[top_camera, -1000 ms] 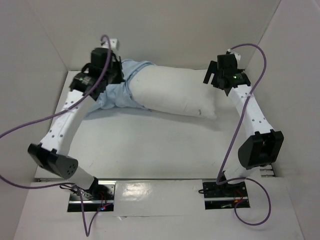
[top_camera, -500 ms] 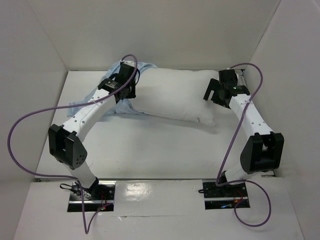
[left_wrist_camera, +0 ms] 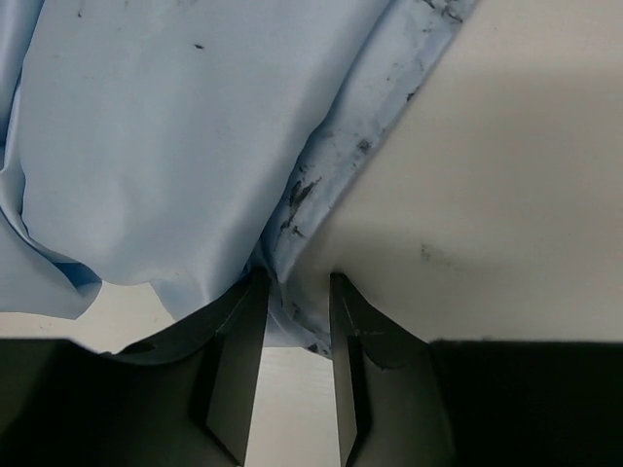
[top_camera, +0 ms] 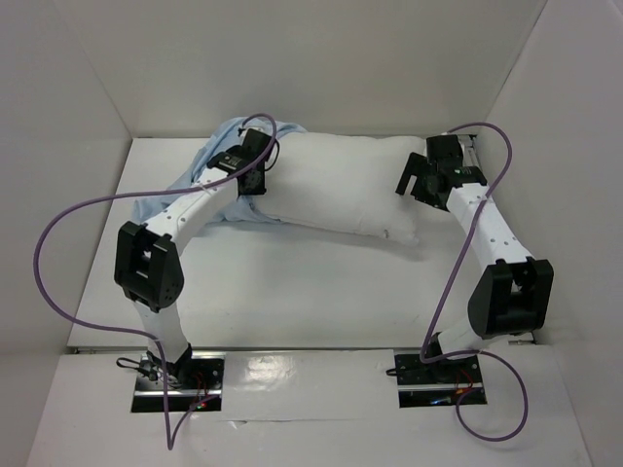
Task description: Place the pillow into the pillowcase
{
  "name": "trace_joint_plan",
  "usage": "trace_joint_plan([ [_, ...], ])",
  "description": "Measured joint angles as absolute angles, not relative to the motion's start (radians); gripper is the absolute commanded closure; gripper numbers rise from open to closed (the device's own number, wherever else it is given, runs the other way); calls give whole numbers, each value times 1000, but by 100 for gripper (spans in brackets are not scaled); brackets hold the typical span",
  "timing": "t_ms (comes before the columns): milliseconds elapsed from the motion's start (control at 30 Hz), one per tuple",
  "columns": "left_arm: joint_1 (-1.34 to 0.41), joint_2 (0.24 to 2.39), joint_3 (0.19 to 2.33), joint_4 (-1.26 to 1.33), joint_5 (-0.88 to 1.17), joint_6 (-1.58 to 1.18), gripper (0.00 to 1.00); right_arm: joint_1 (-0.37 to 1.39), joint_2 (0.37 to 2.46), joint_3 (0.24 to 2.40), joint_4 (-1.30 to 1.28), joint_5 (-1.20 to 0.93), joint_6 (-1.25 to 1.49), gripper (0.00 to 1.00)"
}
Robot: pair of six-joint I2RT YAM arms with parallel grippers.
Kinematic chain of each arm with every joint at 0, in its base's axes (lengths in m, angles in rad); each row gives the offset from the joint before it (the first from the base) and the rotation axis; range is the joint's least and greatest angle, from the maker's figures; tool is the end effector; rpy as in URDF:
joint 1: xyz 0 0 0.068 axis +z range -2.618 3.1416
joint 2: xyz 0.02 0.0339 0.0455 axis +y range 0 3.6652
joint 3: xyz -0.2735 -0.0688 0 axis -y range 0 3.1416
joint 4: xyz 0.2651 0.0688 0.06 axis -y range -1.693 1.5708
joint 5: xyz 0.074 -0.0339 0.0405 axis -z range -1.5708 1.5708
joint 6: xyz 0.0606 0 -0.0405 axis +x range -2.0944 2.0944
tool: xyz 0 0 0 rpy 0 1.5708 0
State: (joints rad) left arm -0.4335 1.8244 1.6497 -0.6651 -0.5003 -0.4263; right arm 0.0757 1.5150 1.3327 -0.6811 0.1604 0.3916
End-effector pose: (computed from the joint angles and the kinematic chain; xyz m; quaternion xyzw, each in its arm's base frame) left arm 0.4161 -0.1605 0.2966 -0.0852 0.9052 0.0658 0.4111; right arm 0.3630 0.0178 0.2958 0.1745 0.9191 0.0068 0.3533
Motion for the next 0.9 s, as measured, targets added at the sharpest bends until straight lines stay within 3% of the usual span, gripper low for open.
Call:
trace_joint_plan([
  [200,-419,1826,1652,-664,-508,-444,64,76,1515,1329,-686,160,389,0],
  [233,-417,1826,1654,-664,-508,-448,68,75,1515,1329,-687,160,388,0],
  [267,-415,1826,1656,-665,-506,-450,81,74,1515,1329,-689,160,387,0],
  [367,-407,1826,1668,-666,-492,-452,100,64,1513,1320,-688,147,384,0],
  [433,-406,1827,1680,-669,-463,-449,100,51,1511,1299,-683,107,385,0],
  [533,-406,1831,1715,-682,-386,-449,100,36,1513,1254,-646,9,397,33],
  [567,-412,1832,1731,-686,-357,-449,100,35,1517,1234,-622,-35,407,49],
  [600,-421,1834,1750,-690,-321,-448,100,37,1521,1219,-599,-73,415,81],
  [633,-434,1837,1772,-696,-281,-449,100,39,1530,1208,-578,-110,426,90],
  [700,-476,1859,1843,-697,-190,-449,100,50,1547,1189,-533,-167,456,100],
  [900,-636,1999,2103,-725,66,-451,100,57,1549,1152,-444,-218,514,100],
])
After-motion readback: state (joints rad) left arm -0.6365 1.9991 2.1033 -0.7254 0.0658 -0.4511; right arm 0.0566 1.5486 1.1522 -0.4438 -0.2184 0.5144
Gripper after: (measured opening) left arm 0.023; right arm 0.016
